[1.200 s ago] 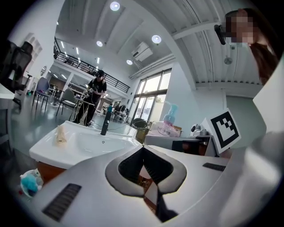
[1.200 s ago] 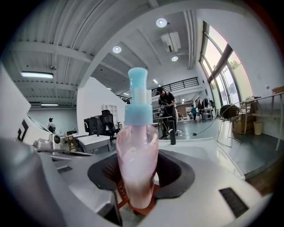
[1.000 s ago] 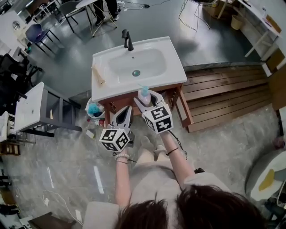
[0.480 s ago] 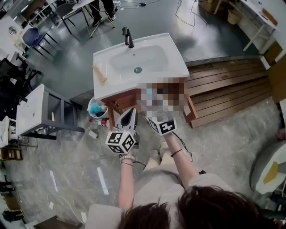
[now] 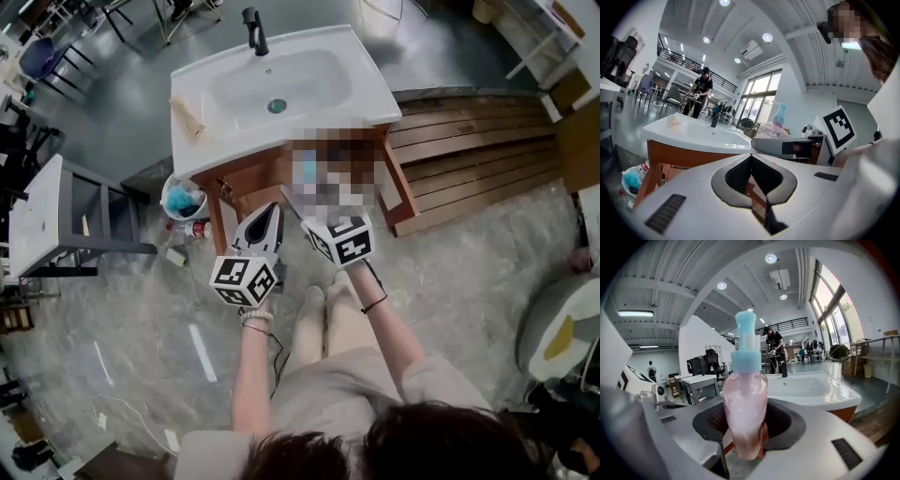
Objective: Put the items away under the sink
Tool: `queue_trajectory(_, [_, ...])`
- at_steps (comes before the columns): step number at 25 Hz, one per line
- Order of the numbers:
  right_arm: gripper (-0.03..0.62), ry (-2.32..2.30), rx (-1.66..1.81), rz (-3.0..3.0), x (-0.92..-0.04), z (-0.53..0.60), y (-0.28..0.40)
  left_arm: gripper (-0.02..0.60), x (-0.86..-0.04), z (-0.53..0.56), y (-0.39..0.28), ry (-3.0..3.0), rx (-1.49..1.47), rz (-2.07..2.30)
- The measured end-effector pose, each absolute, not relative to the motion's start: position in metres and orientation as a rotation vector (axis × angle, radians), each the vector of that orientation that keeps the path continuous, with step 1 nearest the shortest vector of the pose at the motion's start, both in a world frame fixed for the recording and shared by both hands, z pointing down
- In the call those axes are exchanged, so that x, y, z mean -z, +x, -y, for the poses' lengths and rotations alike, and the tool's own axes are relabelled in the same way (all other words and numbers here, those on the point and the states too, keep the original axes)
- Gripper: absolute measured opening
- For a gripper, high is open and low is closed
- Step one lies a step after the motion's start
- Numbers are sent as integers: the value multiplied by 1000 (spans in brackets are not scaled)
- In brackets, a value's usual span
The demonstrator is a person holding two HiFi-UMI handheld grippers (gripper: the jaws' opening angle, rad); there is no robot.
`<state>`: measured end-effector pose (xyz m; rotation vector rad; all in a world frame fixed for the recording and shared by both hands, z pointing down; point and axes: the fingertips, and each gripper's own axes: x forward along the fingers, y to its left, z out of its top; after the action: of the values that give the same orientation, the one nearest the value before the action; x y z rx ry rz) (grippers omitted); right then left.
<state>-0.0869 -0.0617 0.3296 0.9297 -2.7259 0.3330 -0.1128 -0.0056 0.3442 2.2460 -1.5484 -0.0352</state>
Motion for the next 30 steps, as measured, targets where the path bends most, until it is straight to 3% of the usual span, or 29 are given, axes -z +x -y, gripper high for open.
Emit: queue_trajectory(30, [204, 649, -251, 2774, -526, 110, -132, 2, -532, 61, -162, 2148, -23, 1698])
